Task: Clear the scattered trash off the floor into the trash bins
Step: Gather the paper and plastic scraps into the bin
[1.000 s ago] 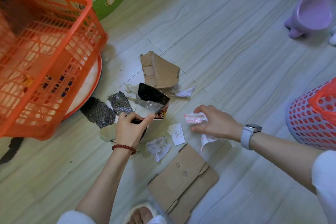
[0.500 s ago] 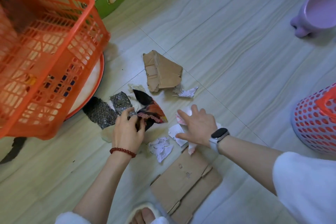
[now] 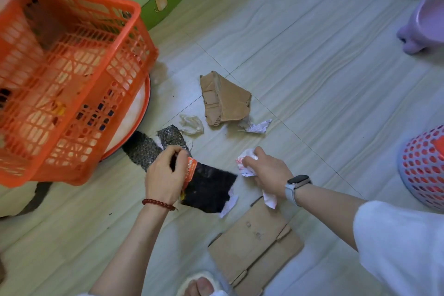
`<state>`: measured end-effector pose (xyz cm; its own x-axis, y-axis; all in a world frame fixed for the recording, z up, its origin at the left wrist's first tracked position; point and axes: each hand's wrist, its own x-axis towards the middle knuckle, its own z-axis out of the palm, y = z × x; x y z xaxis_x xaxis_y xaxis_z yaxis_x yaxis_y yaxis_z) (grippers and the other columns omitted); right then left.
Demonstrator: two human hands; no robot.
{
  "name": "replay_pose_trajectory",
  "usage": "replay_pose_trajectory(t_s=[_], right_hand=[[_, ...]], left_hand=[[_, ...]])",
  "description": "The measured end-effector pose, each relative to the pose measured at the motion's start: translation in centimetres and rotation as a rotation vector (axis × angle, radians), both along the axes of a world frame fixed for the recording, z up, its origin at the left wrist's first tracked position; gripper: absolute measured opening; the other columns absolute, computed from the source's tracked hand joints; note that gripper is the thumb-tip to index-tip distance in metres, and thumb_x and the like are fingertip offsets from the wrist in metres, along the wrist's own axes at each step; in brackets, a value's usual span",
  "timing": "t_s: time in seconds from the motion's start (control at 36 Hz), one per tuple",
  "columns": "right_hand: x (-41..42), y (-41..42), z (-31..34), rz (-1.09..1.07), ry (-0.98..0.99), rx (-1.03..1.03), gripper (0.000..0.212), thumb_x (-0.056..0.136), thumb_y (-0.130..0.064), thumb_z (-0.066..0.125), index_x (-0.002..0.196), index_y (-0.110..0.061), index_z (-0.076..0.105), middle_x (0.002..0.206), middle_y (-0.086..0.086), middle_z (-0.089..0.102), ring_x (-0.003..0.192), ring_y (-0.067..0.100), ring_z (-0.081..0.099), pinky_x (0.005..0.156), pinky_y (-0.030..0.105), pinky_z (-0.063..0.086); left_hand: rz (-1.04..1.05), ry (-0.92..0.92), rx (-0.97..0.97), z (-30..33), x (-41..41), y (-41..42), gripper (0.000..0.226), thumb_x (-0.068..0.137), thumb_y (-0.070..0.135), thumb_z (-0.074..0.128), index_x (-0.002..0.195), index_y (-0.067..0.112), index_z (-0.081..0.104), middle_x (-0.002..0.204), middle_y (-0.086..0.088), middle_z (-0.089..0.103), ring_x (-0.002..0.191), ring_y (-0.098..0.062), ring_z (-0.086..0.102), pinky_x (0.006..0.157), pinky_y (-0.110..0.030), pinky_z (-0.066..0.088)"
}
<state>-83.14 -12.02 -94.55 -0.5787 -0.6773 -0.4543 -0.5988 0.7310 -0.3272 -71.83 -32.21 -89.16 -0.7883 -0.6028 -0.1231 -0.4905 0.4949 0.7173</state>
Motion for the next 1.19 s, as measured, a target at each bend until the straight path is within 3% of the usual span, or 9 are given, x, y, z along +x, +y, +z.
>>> replay_pose_trajectory(t_s=[0.08, 0.17, 0.31, 0.42, 0.5, 0.75, 0.89, 1.0, 1.19], right_hand=[[-1.3, 0.6, 1.1, -0.186, -0.057, -0.140, 0.036, 0.084, -0.001, 0.046, 0.116, -0.016, 0.050, 0.111, 0.011, 0.040, 0.070, 0.035, 0.050, 0.059, 0.034, 0.037], [-3.0, 1.7, 3.7, -0.365, -0.063, -0.367, 0.032, 0.088, -0.004, 0.050, 0.117, -0.016, 0.053, 0.105, 0.007, 0.042, 0.088, 0.036, 0.055, 0.073, 0.035, 0.042], [-6.6, 4.8, 10.6, -0.534, -0.027, -0.665, 0.028, 0.089, -0.002, 0.052, 0.113, -0.016, 0.055, 0.116, 0.006, 0.051, 0.106, 0.014, 0.048, 0.078, -0.003, 0.030], [-9.1, 9.5, 17.7, -0.635, 0.090, -0.899, 0.034, 0.088, 0.003, 0.051, 0.102, -0.027, 0.050, 0.106, -0.015, 0.053, 0.105, -0.004, 0.047, 0.081, -0.003, 0.030], [-10.8, 14.9, 21.8, -0.682, 0.242, -0.982, 0.033, 0.088, 0.007, 0.050, 0.104, -0.022, 0.048, 0.105, -0.024, 0.050, 0.097, -0.023, 0.045, 0.084, -0.001, 0.031], [-11.6, 33.2, 25.8, -0.990, 0.546, -0.871, 0.026, 0.093, -0.002, 0.049, 0.117, -0.011, 0.050, 0.115, -0.005, 0.051, 0.107, 0.007, 0.045, 0.080, -0.007, 0.029], [-10.6, 40.4, 25.2, -1.165, 0.666, -0.787, 0.030, 0.092, -0.006, 0.050, 0.122, -0.010, 0.051, 0.118, -0.007, 0.049, 0.113, 0.010, 0.045, 0.083, 0.002, 0.032], [-9.6, 43.6, 23.7, -1.185, 0.720, -0.679, 0.036, 0.090, -0.023, 0.051, 0.126, -0.022, 0.049, 0.125, -0.006, 0.048, 0.116, 0.007, 0.043, 0.092, 0.020, 0.030], [-8.4, 40.5, 20.7, -0.995, 0.593, -0.521, 0.055, 0.095, -0.019, 0.047, 0.138, -0.046, 0.026, 0.123, -0.001, 0.042, 0.109, 0.016, 0.048, 0.087, 0.025, 0.035]], left_hand=[[-0.030, -0.004, -0.028, 0.4, -0.9, 1.1, 0.043, 0.067, 0.065, 0.048, 0.081, 0.024, 0.047, 0.077, 0.005, 0.052, 0.072, -0.015, 0.050, 0.063, -0.031, 0.040], [-0.056, 0.041, -0.013, 1.6, -2.7, 2.8, 0.030, 0.075, 0.030, 0.067, 0.078, 0.018, 0.040, 0.075, 0.003, 0.045, 0.068, -0.016, 0.043, 0.059, -0.028, 0.036], [-0.125, 0.300, 0.087, 5.1, -7.7, 5.9, 0.041, 0.074, -0.010, 0.046, 0.079, 0.029, 0.036, 0.083, 0.003, 0.042, 0.074, -0.014, 0.042, 0.065, -0.029, 0.038], [-0.319, 0.458, 0.149, 10.0, -13.4, 10.9, 0.042, 0.076, -0.014, 0.039, 0.099, 0.021, 0.042, 0.104, -0.003, 0.051, 0.097, -0.014, 0.049, 0.082, -0.007, 0.037], [-0.504, 0.603, 0.144, 13.4, -16.9, 16.9, 0.045, 0.074, -0.009, 0.034, 0.105, 0.022, 0.046, 0.095, 0.000, 0.052, 0.083, -0.011, 0.047, 0.074, -0.026, 0.045], [-0.727, 0.985, 0.145, 18.2, -22.9, 36.4, 0.046, 0.076, -0.011, 0.038, 0.113, 0.016, 0.039, 0.109, -0.025, 0.045, 0.094, -0.013, 0.042, 0.087, -0.005, 0.033], [-1.052, 0.675, -0.167, 12.6, -22.5, 43.8, 0.037, 0.084, 0.022, 0.037, 0.121, 0.025, 0.039, 0.124, -0.021, 0.047, 0.118, -0.037, 0.043, 0.091, -0.047, 0.046], [-1.418, -0.205, -0.633, 9.3, -22.4, 44.4, 0.067, 0.087, 0.065, 0.030, 0.144, 0.040, 0.004, 0.156, -0.008, -0.009, 0.140, -0.036, -0.015, 0.105, -0.067, -0.002], [-1.289, -0.141, -0.818, 11.6, -23.4, 41.9, 0.067, 0.092, 0.056, 0.008, 0.145, 0.023, -0.014, 0.157, 0.000, -0.003, 0.142, -0.029, -0.016, 0.100, -0.061, -0.025]])
